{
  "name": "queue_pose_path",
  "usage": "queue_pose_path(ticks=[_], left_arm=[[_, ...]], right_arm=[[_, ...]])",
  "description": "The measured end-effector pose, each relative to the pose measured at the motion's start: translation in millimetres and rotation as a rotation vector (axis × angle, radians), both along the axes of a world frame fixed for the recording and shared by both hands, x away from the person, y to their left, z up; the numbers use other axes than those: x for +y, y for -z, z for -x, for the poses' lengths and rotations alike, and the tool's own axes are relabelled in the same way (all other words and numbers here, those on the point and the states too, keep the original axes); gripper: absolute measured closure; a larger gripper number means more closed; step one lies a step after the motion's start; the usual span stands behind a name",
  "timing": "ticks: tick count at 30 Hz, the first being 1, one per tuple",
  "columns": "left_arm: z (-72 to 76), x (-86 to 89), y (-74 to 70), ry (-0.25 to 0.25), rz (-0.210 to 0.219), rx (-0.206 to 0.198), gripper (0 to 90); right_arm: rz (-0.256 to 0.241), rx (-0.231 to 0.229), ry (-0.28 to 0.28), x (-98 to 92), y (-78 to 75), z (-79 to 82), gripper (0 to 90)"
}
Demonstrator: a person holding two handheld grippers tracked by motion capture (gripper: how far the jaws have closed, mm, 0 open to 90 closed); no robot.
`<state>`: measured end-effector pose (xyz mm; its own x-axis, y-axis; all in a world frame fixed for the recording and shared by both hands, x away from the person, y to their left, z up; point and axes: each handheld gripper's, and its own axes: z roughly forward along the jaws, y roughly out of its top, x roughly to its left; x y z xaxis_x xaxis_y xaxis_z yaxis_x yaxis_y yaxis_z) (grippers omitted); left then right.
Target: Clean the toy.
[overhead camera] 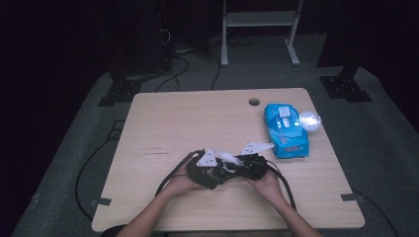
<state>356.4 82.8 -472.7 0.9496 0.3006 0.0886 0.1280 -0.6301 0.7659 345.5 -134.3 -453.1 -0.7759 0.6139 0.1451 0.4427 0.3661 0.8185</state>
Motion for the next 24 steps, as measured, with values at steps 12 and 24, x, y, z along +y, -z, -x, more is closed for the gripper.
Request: queue_pose_path(ticks=[12,24], left_arm=[[-1.2,0.6,1.4,0.006,-0.012,0.004,24.1],[-1.4,2.2,0.7,0.014,-0.016,-0.005,24.1]], right_arm=[[-0.047,0.050,0.057,-13.4,5.5,-9.0,81.2],[0.054,-0.011,0.122,-33.1,5.2,-17.2,81.1]])
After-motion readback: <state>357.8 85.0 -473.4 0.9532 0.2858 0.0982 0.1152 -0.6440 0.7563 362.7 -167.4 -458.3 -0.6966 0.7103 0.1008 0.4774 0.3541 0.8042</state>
